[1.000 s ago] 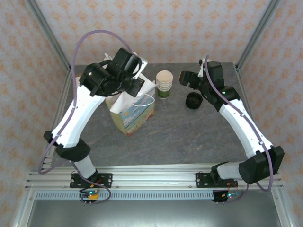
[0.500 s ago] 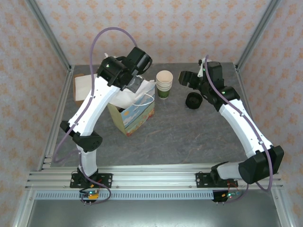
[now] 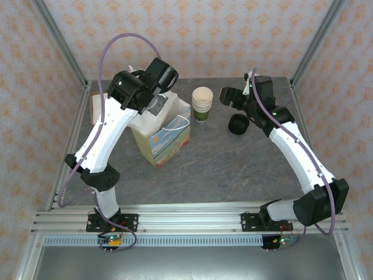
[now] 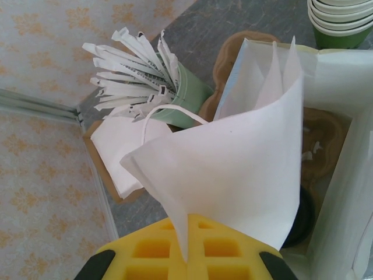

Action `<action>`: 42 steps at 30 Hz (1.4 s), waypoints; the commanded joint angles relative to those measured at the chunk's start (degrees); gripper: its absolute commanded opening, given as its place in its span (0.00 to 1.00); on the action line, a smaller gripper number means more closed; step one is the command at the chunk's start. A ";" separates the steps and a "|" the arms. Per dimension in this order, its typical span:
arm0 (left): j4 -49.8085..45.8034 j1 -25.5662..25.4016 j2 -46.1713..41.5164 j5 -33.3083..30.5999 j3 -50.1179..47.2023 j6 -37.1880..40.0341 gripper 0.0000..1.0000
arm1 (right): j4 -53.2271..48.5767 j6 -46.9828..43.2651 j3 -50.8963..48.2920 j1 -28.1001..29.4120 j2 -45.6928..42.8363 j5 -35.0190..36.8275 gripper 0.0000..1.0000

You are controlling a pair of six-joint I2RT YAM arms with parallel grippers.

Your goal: Pack the takeout coffee

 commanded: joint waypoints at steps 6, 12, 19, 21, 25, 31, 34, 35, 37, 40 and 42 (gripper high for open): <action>-0.20 0.50 9.41 4.87 0.93 3.14 0.00 | 0.68 0.53 1.02 -0.13 0.43 -0.64 0.87; 1.07 1.68 13.93 7.29 1.34 3.27 0.00 | 0.67 0.37 1.15 -0.11 0.54 -0.67 0.87; 2.69 2.76 15.40 11.99 1.63 2.35 0.19 | 0.60 0.11 0.40 -0.14 -0.01 -0.12 0.87; 4.07 3.04 13.61 13.63 1.61 2.09 0.26 | 0.43 0.00 0.28 -0.09 -0.32 0.08 0.87; 7.96 3.27 8.35 18.65 0.18 1.37 0.37 | 0.58 0.02 -0.08 -0.08 -0.98 0.12 0.87; 18.04 4.59 -3.86 25.37 -8.26 -0.65 0.44 | 0.95 -1.04 -1.15 -0.14 -3.17 2.68 0.87; 26.38 6.26 -11.49 25.20 -16.70 -3.00 0.48 | 0.71 -2.07 -1.83 -0.15 -4.60 5.99 0.87; 30.02 7.09 -14.46 23.74 -20.80 -4.02 0.49 | 0.60 -2.36 -2.28 -0.09 -5.17 7.90 0.87; 37.20 9.29 -20.83 18.69 -29.10 -6.92 0.51 | 0.80 -2.89 -3.54 -0.10 -6.39 12.30 0.88; 49.53 13.77 -31.27 9.43 -45.27 -11.27 0.59 | 2.59 -2.40 -7.24 -0.11 -8.61 21.16 0.91; 57.47 16.92 -37.54 3.67 -55.68 -14.33 0.66 | 4.66 -1.32 -10.50 -0.09 -10.60 26.40 0.94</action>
